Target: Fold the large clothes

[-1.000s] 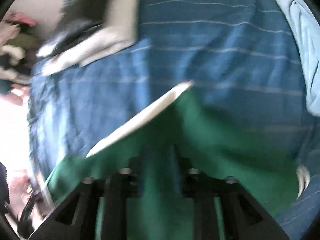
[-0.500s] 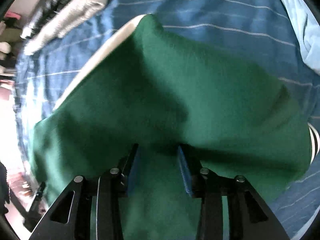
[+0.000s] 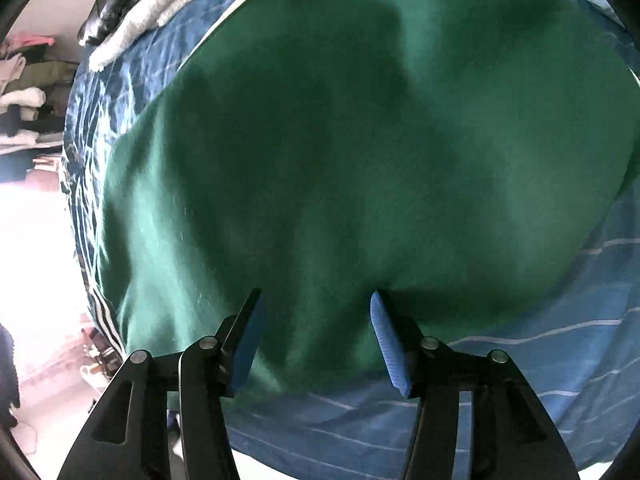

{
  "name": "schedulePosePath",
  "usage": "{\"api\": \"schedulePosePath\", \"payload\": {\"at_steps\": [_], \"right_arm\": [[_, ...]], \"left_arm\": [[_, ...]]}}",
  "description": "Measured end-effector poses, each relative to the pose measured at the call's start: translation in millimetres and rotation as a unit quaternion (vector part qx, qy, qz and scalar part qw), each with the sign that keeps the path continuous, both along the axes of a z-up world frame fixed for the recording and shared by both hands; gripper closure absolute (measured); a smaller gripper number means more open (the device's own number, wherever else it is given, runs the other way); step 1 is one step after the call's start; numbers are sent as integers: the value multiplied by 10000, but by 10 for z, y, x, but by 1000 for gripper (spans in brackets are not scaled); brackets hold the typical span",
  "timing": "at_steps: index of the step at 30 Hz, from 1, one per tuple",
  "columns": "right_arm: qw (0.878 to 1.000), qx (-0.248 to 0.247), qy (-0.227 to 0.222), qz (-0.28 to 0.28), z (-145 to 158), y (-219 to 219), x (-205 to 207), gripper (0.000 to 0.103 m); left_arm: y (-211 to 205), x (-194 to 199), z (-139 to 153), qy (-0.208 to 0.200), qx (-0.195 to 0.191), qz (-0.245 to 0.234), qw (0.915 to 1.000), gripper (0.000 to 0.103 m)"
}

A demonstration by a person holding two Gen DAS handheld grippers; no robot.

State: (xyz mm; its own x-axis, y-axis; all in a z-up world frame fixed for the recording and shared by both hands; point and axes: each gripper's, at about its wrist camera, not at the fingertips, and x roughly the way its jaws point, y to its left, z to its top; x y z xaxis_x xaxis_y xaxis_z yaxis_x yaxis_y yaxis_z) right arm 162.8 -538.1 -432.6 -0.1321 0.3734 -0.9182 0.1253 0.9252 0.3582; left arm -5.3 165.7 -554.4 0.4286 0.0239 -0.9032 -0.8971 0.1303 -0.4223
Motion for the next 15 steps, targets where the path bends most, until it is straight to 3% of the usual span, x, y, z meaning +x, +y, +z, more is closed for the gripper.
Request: {"api": "schedulePosePath", "payload": {"at_steps": [1,3,4,7,9,12,14,15], "right_arm": [[10000,-12,2,48,0,9,-24,47],[9999,15,3,129,-16,129,29,47],[9998,10,-11,184,3,142,34,47],[9993,28,-111,356,73,229,70,47],[9989,66,-182,420,122,275,110,47],[9984,117,-282,478,174,293,184,47],[9982,122,-326,496,152,292,264,47],[9981,120,-322,506,117,301,310,47]], "left_arm": [[39,63,11,75,159,8,9998,31],[93,226,69,139,525,-116,9985,59],[120,334,159,106,764,-288,9966,66],[217,502,459,-232,1284,-529,9900,70],[362,553,609,-576,1372,-534,9874,70],[560,559,607,-874,1312,-505,9862,70],[655,618,424,-1073,1085,-524,9869,68],[708,661,281,-986,916,-511,9896,63]]}}
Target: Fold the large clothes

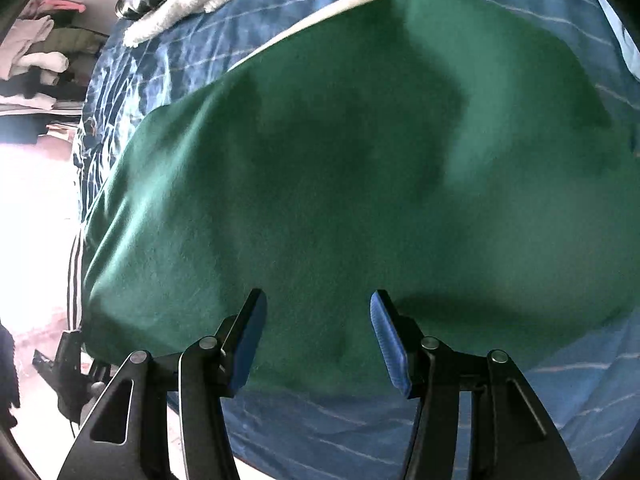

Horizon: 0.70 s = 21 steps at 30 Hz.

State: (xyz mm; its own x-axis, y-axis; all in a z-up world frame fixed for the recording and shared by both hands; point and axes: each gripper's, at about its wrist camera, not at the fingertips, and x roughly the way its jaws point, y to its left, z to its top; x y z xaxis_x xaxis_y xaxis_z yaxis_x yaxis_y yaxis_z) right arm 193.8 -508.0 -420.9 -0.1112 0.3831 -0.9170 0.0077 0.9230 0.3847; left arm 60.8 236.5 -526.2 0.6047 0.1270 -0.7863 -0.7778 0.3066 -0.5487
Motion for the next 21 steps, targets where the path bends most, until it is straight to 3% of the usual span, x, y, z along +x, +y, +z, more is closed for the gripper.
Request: {"api": "schedulePosePath", "payload": {"at_steps": [1,2,4,6,7,8,9,10,17,19,21], "right_arm": [[10000,16,5,21,-52,-11,40,47],[10000,-10,42,67,-130,-14,87,47],[9998,-3,118,140,-281,6,183,47],[9998,35,157,149,-369,11,242,45],[9997,94,138,149,-377,29,273,39],[9997,117,94,189,-364,56,296,35],[9997,90,87,232,-363,79,302,35],[9995,56,85,295,-351,90,293,35],[9990,314,50,318,7,-26,145,35],[9994,50,-113,321,155,-107,105,33],[9980,-415,-335,340,270,-202,52,24]], "left_arm": [[6,21,-110,169,-101,53,9998,51],[-42,9,-179,273,-167,82,9995,44],[-25,28,-361,288,-339,155,9989,35],[-42,56,-408,244,-315,211,9990,33],[-52,115,-396,326,-227,190,9990,32],[-69,152,-365,437,-124,194,9988,33],[-89,186,-322,500,-7,217,9985,42],[-91,223,-262,536,112,204,9983,67],[32,430,618,421,1192,-84,9919,71],[126,464,997,317,1658,-231,9854,71],[170,534,1297,339,2106,-497,9757,71]]}}
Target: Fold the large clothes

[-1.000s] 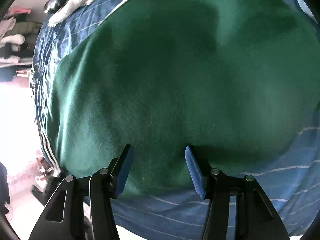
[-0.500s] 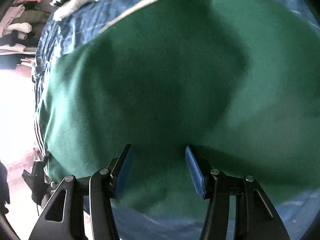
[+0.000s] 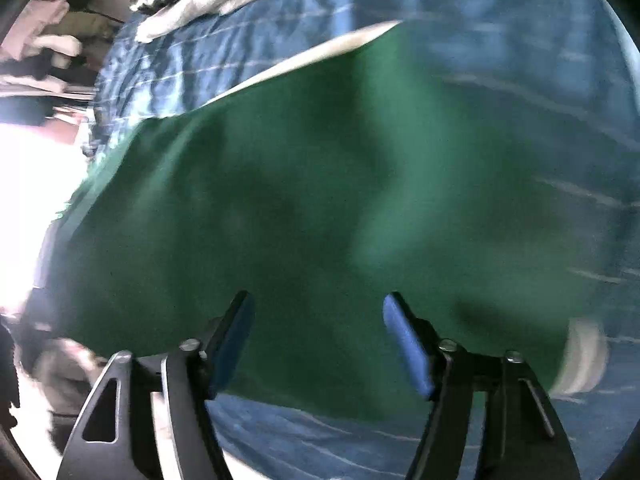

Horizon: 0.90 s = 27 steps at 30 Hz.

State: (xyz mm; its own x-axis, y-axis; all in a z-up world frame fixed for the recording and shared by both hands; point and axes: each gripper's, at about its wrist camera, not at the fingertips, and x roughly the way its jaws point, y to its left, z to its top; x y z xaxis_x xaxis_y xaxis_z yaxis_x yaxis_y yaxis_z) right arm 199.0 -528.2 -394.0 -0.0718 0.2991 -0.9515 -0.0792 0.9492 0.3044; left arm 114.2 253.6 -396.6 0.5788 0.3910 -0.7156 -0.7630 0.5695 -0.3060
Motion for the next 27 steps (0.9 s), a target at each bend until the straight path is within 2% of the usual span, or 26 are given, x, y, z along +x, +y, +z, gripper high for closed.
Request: {"api": "schedulePosePath", "payload": {"at_steps": [2,3,5,7,9,10,13,14,15,16,19,22,24,27], "right_arm": [[9989,-457,-132,-2,32,-122,-60,22],[9985,-528,-118,-28,18,-170,-84,22],[9987,-463,11,-215,-52,-349,-161,22],[9982,-365,163,-451,-134,-544,-247,22],[9963,-174,313,-782,-195,-759,-315,22],[9949,-90,368,-933,-219,-877,-357,22],[9896,177,470,-1347,-263,-1216,-496,22],[9877,158,514,-1465,-279,-1332,-541,22],[9861,154,549,-1563,-287,-1424,-587,22],[9842,169,582,-1662,-303,-1543,-621,22],[9795,103,657,-1904,-341,-1808,-735,22],[9754,4,717,-2084,-389,-2037,-850,22],[9735,-45,746,-2163,-402,-2036,-819,22],[9721,-102,803,-2201,-407,-2145,-846,22]], "left_arm": [[-40,87,202,69,388,-278,9988,71],[-127,142,322,136,617,-499,9968,71],[-383,242,489,154,906,-985,9909,71],[-816,364,627,123,1183,-1617,9797,71],[-1240,462,698,-7,1162,-2149,9697,72],[-1567,534,709,-144,1006,-2554,9615,72],[-2272,678,636,-331,534,-3319,9412,72],[-2485,708,580,-344,396,-3519,9346,72],[-2809,746,453,-335,175,-3833,9229,72],[-2998,756,363,-277,102,-4004,9159,72],[-3557,796,-57,35,-242,-4501,8927,73],[-3904,815,-527,451,-442,-4723,8792,73],[-4027,851,-870,828,-530,-4790,8723,73],[-4114,881,-1119,1258,-358,-4859,8642,72]]}}
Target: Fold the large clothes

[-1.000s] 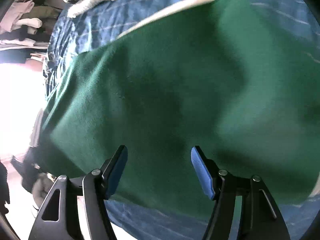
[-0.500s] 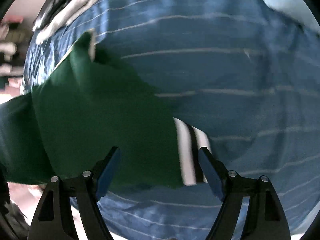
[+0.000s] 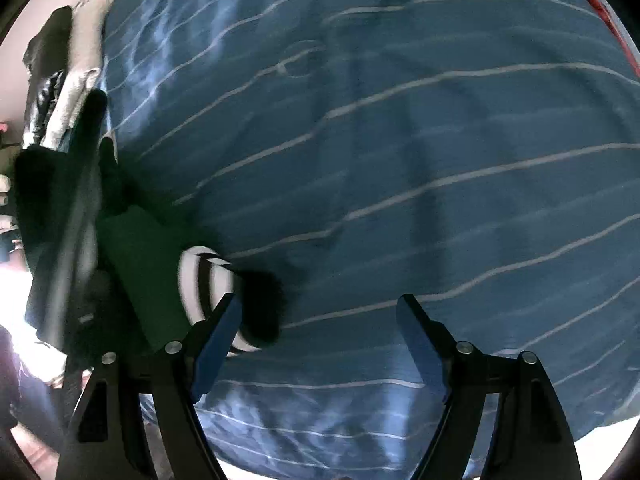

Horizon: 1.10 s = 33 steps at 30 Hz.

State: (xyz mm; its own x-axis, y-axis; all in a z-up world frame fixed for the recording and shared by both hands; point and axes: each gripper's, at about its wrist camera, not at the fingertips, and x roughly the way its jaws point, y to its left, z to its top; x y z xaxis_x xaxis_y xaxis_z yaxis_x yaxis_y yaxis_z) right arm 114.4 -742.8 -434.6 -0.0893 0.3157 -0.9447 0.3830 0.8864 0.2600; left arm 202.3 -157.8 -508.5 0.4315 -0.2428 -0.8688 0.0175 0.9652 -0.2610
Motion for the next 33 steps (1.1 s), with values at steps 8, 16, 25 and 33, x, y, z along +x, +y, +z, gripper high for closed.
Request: {"api": "schedulePosePath", "payload": {"at_steps": [8,16,25,33], "right_arm": [[9984,286,-416,269,340,8,193,21],[9844,1158,-1165,632,906,468,821,21],[9541,2255,-750,1821,210,1922,1780,22],[9757,1607,-1296,732,407,1637,2312,101]], "left_arm": [[162,10,608,22,10,41,10000,16],[931,-403,996,-215,628,1373,9883,10],[2090,-1147,-142,1391,3210,3011,8871,10],[2347,-1190,-788,1774,2938,3242,8815,0]]}}
